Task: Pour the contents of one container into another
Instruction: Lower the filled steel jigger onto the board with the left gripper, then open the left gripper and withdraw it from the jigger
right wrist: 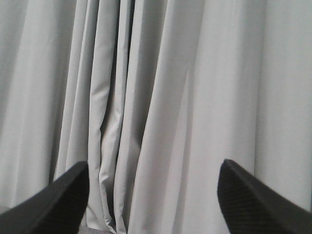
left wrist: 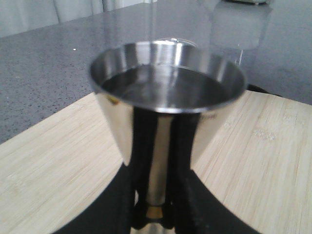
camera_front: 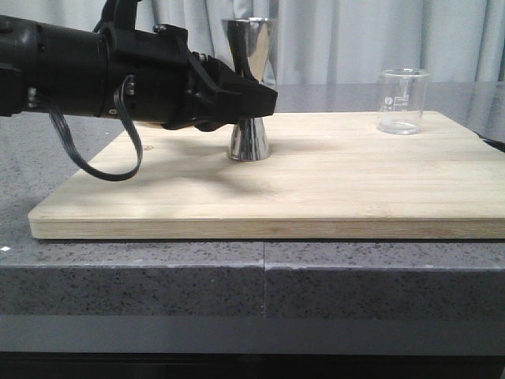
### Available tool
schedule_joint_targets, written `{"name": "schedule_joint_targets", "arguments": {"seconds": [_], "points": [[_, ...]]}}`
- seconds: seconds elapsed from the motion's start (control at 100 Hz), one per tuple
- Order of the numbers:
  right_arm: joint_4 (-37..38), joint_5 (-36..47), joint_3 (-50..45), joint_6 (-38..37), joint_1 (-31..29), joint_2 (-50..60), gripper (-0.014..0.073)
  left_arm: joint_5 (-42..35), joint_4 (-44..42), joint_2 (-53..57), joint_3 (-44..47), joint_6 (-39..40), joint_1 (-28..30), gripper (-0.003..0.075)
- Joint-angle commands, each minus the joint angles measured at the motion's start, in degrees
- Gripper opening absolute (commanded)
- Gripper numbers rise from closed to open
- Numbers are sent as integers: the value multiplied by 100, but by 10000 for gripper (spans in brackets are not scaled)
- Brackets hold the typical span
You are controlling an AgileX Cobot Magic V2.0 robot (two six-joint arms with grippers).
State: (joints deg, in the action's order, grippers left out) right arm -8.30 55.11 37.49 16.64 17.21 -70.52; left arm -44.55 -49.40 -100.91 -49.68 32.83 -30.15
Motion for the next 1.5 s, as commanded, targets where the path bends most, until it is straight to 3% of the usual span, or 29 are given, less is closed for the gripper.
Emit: {"name": "schedule_joint_targets", "arguments": {"seconds": [0.0, 0.54, 0.66, 0.87, 0.97, 1.15, 1.49], "points": [[31, 357, 182, -8, -21, 157, 493, -513, 181, 175, -130, -22, 21, -21], [31, 389, 182, -8, -21, 157, 493, -580, 81, 133, -130, -22, 21, -15], [31, 389, 182, -8, -21, 157, 493, -580, -13, 133, -130, -22, 21, 70], [31, 389, 182, -8, -21, 157, 493, -580, -4, 133, -130, -22, 21, 372], [31, 389, 182, -8, -21, 157, 493, -580, -4, 133, -130, -22, 21, 459], [31, 426, 182, -8, -21, 157, 493, -529, -120, 181, -130, -22, 21, 472], [31, 470, 182, -8, -21, 157, 493, 282, -830, 610, -130, 477, 21, 472]]}}
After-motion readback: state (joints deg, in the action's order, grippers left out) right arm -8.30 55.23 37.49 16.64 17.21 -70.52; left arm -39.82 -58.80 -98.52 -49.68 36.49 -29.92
